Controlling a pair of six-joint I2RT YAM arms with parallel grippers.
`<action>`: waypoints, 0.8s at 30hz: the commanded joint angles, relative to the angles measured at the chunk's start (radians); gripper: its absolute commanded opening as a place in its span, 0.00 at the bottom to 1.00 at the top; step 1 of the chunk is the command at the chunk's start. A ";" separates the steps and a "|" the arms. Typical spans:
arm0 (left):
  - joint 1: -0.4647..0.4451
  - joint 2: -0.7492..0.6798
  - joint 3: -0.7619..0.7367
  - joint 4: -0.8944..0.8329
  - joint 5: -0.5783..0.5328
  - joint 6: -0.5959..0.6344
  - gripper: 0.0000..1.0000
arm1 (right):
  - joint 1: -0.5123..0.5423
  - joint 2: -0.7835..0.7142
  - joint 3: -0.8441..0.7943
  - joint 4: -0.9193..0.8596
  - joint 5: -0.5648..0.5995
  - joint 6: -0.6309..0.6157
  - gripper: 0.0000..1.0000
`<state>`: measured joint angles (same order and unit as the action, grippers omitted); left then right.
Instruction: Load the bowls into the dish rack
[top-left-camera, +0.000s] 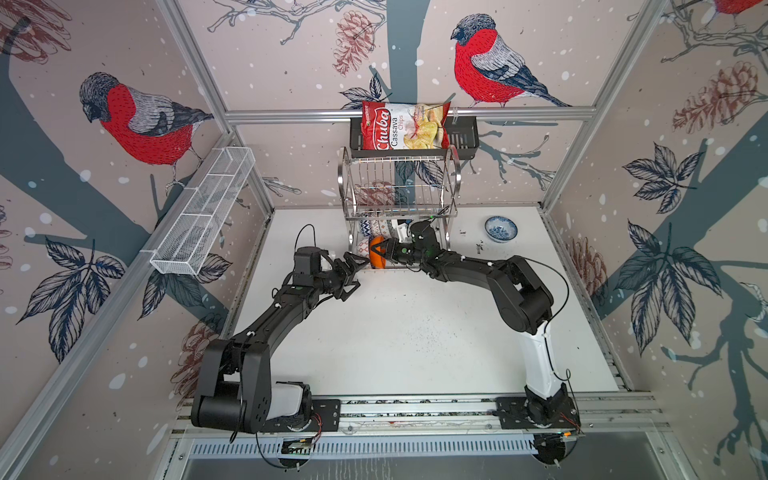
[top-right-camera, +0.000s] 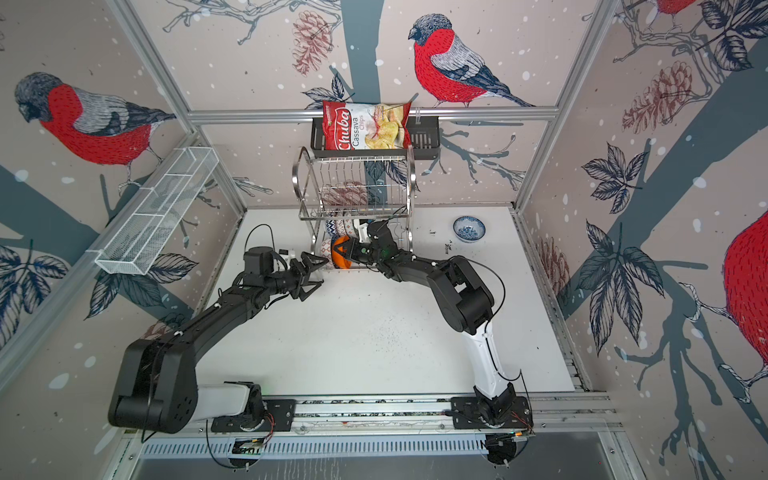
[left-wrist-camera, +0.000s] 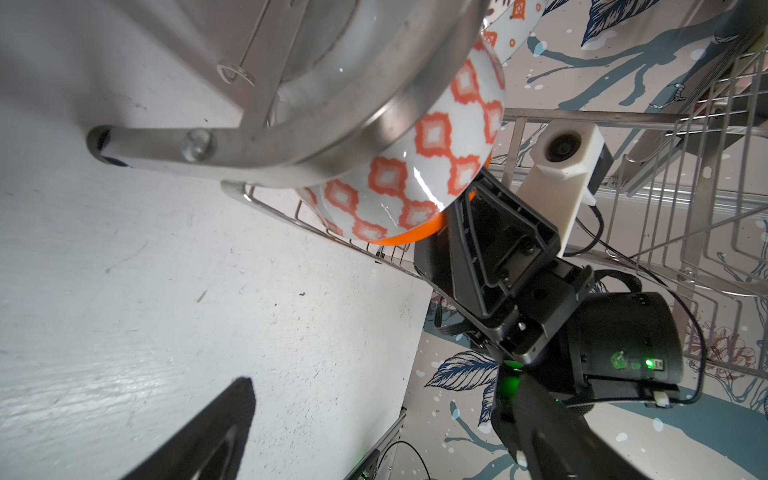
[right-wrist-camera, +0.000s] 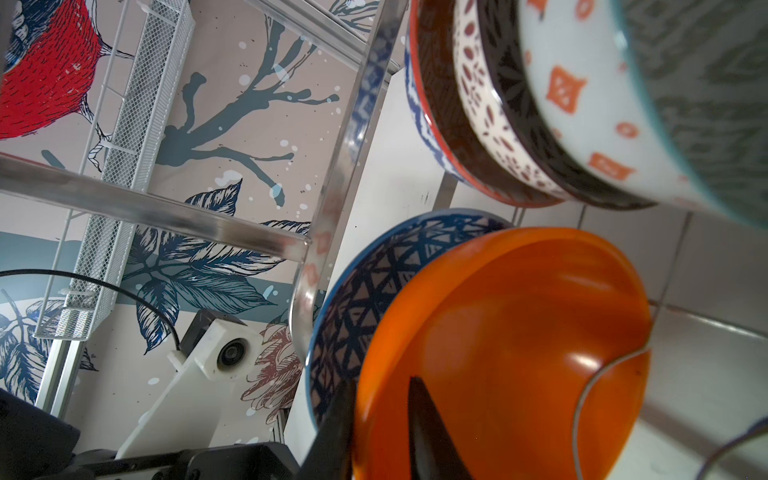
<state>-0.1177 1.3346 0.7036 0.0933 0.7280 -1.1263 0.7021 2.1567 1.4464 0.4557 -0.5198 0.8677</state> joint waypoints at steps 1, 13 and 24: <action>-0.002 -0.009 -0.006 0.017 -0.011 0.013 0.97 | -0.002 -0.015 -0.009 -0.041 0.017 0.005 0.23; -0.002 -0.014 -0.021 0.044 -0.009 -0.009 0.97 | -0.003 -0.041 -0.032 -0.032 0.022 0.013 0.27; -0.004 -0.008 -0.017 0.054 -0.009 -0.017 0.97 | -0.005 -0.048 -0.023 -0.043 0.017 0.013 0.29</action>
<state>-0.1211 1.3266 0.6823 0.1234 0.7277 -1.1446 0.7010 2.1231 1.4189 0.4107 -0.5079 0.8711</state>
